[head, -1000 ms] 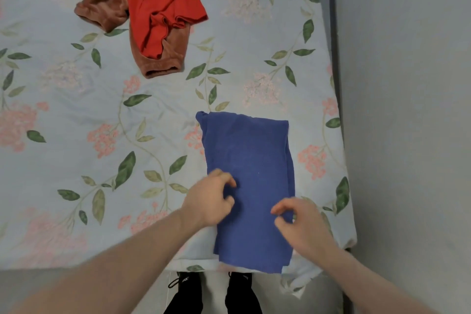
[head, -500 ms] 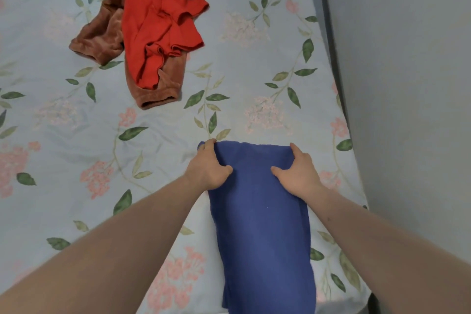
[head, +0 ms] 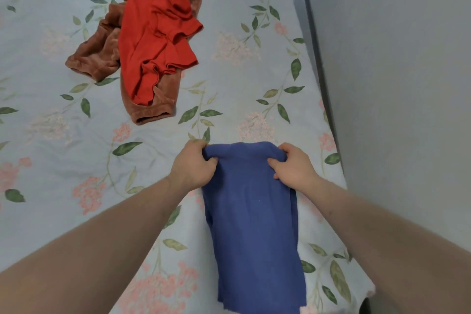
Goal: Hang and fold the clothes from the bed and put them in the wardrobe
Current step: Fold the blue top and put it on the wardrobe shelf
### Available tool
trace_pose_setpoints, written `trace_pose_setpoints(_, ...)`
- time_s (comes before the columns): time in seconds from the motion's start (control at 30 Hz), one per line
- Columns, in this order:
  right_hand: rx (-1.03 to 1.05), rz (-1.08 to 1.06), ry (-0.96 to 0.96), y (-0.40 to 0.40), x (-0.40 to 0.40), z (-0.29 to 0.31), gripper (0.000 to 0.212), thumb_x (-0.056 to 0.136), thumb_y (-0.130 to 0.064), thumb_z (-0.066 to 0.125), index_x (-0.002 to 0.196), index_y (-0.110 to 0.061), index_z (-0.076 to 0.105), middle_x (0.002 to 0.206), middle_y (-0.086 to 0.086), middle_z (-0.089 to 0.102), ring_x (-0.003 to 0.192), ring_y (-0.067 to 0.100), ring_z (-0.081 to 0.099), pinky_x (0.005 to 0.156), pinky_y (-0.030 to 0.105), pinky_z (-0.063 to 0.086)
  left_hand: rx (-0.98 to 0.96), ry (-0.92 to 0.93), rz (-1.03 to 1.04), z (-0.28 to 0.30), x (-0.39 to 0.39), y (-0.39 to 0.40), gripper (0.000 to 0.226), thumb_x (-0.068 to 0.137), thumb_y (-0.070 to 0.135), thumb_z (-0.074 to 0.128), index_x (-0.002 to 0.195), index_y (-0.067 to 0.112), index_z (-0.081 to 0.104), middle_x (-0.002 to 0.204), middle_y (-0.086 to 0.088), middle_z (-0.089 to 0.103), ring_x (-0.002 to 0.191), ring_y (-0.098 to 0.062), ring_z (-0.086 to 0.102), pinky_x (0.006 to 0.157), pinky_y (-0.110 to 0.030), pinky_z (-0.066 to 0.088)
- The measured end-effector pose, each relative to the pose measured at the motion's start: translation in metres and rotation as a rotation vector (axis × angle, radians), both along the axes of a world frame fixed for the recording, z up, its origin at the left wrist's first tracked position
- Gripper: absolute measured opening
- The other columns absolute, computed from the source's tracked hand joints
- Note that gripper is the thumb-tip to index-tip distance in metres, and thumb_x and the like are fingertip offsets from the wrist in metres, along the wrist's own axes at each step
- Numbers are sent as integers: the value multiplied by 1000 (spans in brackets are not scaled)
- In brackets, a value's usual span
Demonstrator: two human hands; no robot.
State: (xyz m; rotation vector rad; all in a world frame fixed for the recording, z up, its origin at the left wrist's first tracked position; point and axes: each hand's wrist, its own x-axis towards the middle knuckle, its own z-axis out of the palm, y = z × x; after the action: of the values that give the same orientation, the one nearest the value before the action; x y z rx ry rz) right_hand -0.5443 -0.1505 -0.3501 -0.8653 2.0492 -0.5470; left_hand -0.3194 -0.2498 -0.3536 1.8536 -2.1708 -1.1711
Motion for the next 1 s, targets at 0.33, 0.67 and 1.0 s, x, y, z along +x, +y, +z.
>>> trace_pose_setpoints(0.33,-231,-1,35,-14,-8,41,23,91,-4,56,89,-23,68,76,1,71,67,19,73,69,43,63,-76,212,59,49,-4,-4,12,88,14,55,88,25,50,81,-1,67,76,-26,67,75,-47,57)
trace_pose_setpoints(0.67,-212,78,59,92,13,47,18,89,-5,61,80,-20,62,76,-4,65,73,17,58,64,28,48,-67,286,-17,55,33,95,22,86,6,57,84,28,53,89,13,67,84,-11,66,75,-32,54)
trace_pose_setpoints(1.0,-80,358,219,201,34,-2,33,84,-2,67,87,-35,63,96,-26,57,93,1,57,80,12,43,54,152,-300,3,74,201,15,87,20,58,92,32,50,92,17,56,80,-8,55,75,-34,50)
